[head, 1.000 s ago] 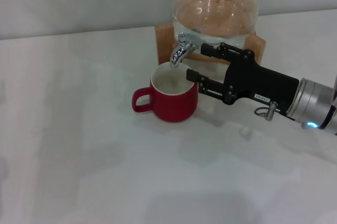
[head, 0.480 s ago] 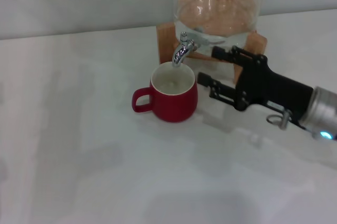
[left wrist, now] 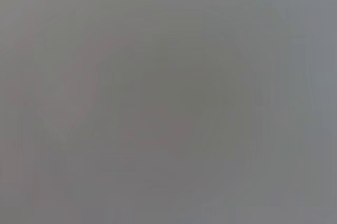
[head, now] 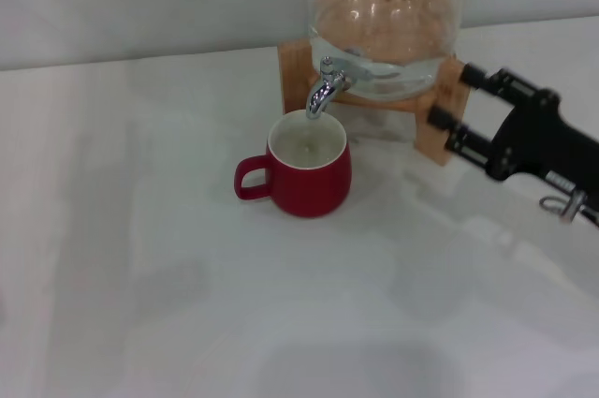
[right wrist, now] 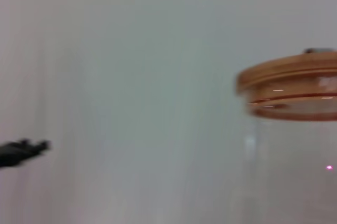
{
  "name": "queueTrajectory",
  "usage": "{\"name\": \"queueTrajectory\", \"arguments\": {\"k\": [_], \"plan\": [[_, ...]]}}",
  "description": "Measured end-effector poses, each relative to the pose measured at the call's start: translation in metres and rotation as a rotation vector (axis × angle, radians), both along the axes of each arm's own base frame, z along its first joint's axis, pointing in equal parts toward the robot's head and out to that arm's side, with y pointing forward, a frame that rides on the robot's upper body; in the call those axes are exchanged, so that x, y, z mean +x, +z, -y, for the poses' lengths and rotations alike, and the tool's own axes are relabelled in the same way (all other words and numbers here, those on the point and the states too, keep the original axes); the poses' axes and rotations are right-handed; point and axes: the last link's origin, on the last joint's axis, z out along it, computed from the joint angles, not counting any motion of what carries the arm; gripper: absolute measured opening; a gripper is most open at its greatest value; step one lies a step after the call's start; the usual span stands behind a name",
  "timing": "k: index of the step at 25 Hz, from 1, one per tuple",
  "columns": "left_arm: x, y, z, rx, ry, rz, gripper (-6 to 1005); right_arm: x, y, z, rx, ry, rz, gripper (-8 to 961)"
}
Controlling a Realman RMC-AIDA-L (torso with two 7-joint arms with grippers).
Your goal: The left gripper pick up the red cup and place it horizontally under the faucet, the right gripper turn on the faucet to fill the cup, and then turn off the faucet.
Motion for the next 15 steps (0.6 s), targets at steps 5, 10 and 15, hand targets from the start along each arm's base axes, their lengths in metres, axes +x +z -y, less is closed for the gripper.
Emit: {"name": "queueTrajectory", "arguments": {"k": [5,10,15], "plan": [[-0.001,0.0,0.001,0.001,0.004,0.001,697,0.01,0.017,-0.015,0.117,-0.07,0.032,679],[-0.007,0.001,0.008,0.005,0.019,0.008,697,0.018,0.037,-0.022,0.195,-0.105,0.033,679],[-0.011,0.002,0.013,0.017,0.026,0.007,698,0.025,0.048,-0.029,0.232,-0.151,0.05,678]]}}
